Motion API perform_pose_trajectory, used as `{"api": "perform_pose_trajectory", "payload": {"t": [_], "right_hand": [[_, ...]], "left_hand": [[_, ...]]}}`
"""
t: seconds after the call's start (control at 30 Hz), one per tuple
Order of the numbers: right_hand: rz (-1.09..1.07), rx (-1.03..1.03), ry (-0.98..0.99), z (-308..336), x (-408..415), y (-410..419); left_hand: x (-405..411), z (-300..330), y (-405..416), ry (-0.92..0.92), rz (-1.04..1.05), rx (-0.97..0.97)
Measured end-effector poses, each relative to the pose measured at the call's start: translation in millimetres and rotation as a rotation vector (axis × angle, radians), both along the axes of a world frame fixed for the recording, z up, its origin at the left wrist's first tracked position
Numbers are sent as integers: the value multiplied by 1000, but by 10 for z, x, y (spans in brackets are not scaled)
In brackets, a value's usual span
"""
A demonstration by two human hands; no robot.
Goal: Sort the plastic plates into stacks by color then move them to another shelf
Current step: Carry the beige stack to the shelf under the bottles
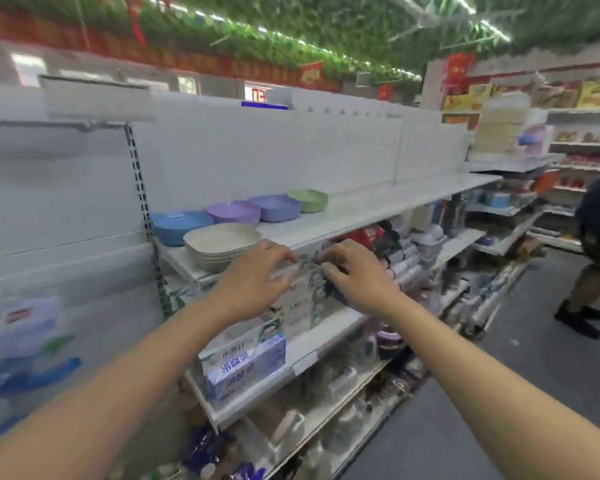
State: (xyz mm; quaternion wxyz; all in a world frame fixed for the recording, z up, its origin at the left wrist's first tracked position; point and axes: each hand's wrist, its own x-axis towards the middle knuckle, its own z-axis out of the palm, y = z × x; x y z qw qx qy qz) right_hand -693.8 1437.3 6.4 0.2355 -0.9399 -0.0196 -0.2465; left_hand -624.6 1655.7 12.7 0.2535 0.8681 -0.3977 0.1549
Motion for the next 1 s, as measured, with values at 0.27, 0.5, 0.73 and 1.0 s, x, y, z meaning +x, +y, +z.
{"api": "perform_pose_trajectory", "payload": {"t": [0.27,0.5,0.73,1.0], "right_hand": [[316,109,-18,275,1562,240],[500,116,240,268,2386,477],[674,196,257,145,2803,370],[835,192,335,133,2952,-12]], "left_hand": [[949,308,591,-104,532,21],[1252,108,722,170,726,101],[1319,16,446,272,822,-105],[1135,-61,-121,250,982,-232]]}}
